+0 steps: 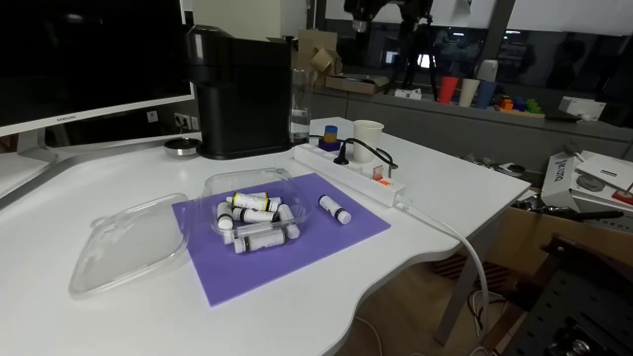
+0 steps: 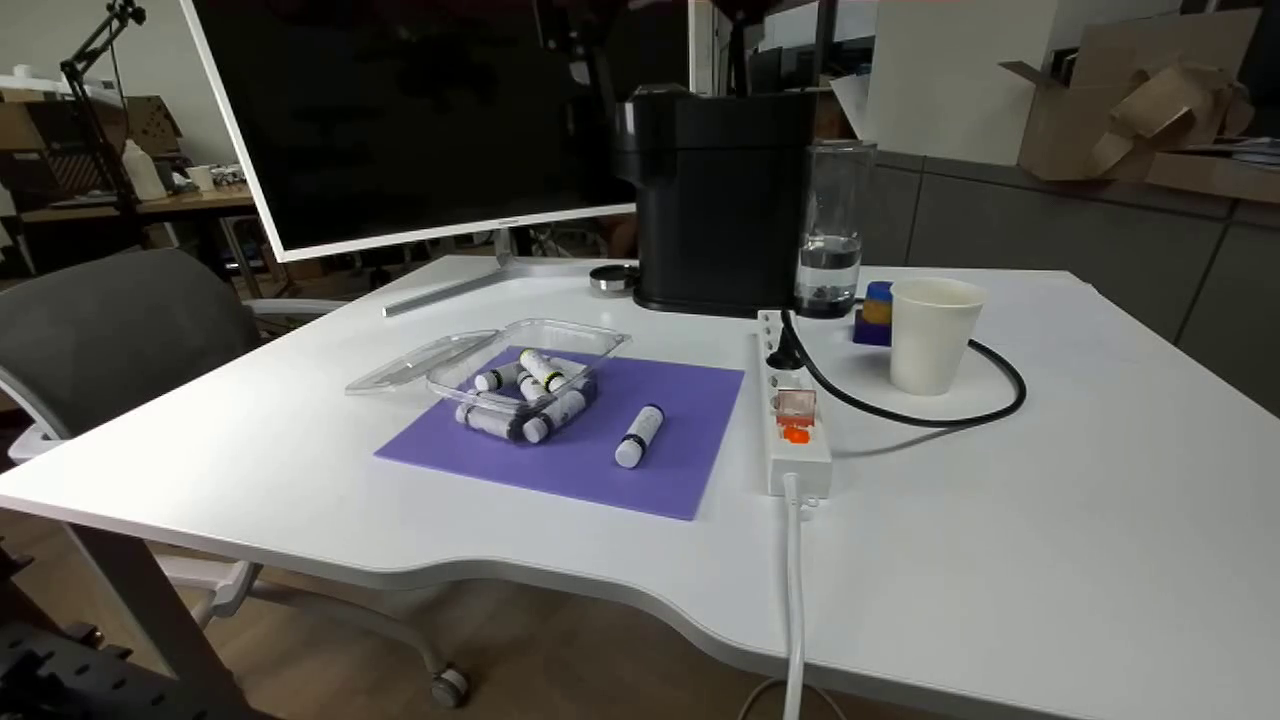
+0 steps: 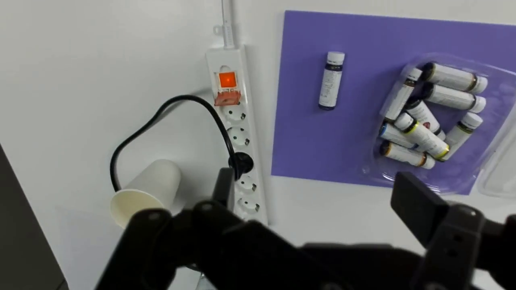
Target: Press the on/off button
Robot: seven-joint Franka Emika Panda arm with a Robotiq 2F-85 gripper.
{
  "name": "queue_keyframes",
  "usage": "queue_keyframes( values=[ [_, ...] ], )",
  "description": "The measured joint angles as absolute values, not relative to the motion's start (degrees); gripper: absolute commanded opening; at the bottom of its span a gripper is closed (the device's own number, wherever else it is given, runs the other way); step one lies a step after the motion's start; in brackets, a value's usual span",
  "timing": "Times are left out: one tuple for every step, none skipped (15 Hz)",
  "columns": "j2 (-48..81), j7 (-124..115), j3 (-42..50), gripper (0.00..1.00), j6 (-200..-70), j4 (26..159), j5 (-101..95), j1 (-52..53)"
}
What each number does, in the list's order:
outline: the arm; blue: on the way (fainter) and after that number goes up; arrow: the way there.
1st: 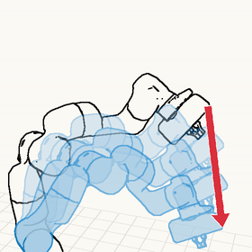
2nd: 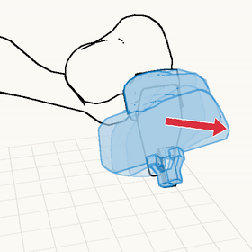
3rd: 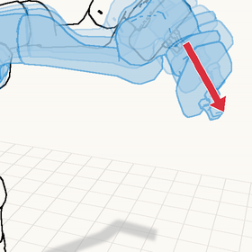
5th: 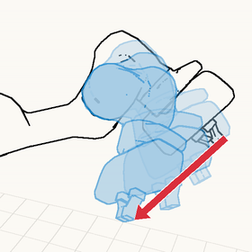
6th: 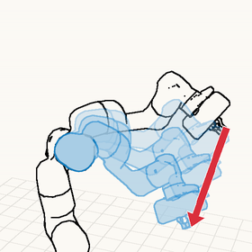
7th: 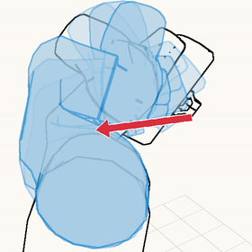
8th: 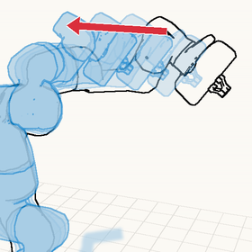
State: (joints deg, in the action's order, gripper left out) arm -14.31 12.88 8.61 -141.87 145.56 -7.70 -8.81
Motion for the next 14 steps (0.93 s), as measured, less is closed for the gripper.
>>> queue_keyframes(
  values=[
    [-12.7, 13.0, 9.2, 1.0, -142.1, 145.1, -7.7, -9.3],
    [-11.1, 13.4, 9.8, 1.0, -142.5, 144.6, -7.7, -9.6],
    [-9.4, 14.0, 10.5, 1.0, -143.1, 144.1, -7.6, -9.8],
    [-7.5, 14.7, 11.2, 1.0, -143.5, 143.4, -7.4, -10.0],
    [-5.6, 15.6, 11.8, 1.0, -143.9, 142.6, -6.9, -10.2],
    [-3.8, 17.0, 12.3, 1.0, -144.3, 141.8, -6.1, -10.3],
    [-1.9, 18.7, 12.7, 1.0, -144.4, 140.9, -5.2, -10.5],
    [-0.2, 20.9, 12.9, 1.0, -144.4, 140.1, -4.1, -10.7],
    [1.5, 23.5, 13.0, 1.0, -144.2, 139.1, -2.9, -11.0],
    [2.9, 26.1, 13.0, 1.0, -144.0, 138.3, -2.0, -11.2],
    [4.1, 28.2, 12.9, 1.0, -143.5, 137.4, -1.4, -11.4],
    [5.1, 29.5, 12.9, 1.0, -143.1, 136.7, -1.1, -11.5],
    [5.7, 30.0, 12.9, 1.0, -143.0, 136.2, -1.1, -11.6],
    [6.0, 30.3, 12.9, 1.0, -142.9, 135.9, -1.1, -11.6]
  ],
)
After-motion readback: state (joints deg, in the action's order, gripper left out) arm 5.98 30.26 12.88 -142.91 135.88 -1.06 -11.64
